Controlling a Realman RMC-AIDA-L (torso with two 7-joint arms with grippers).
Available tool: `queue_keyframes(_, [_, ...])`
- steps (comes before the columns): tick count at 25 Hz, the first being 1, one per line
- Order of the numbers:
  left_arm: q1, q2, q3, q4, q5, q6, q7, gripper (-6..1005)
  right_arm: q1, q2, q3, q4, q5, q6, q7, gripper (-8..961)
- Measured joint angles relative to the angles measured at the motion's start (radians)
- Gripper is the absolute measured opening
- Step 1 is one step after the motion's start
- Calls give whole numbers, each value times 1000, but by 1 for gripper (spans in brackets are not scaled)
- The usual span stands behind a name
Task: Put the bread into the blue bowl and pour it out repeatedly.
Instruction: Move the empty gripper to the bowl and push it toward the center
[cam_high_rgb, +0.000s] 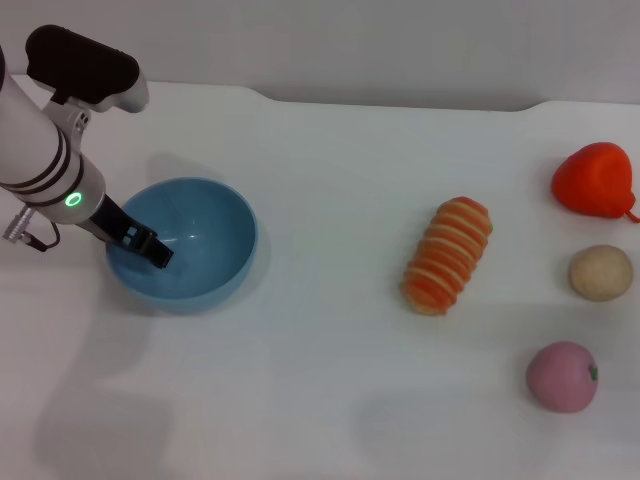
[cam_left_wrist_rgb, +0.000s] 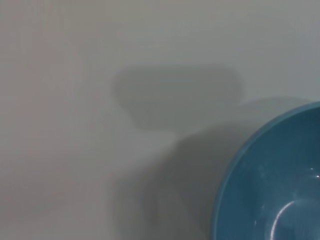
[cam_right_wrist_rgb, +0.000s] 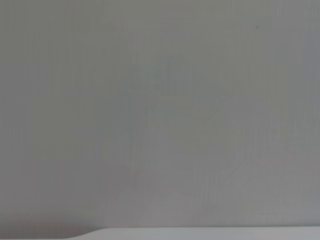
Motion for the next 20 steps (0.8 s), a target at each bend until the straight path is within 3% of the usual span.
queue_keyframes(12, [-24,-1,-8,37,-2,-13,-1,822,-6,0,0,2,0,0,0,686])
queue_keyframes(14, [-27,-1,-9,38,-2,-19,-1,612,-7,0,0,2,0,0,0,686])
queue_keyframes(20, [-34,-1,1,41,-2,-19,4,491,-8,0,0,2,0,0,0,684])
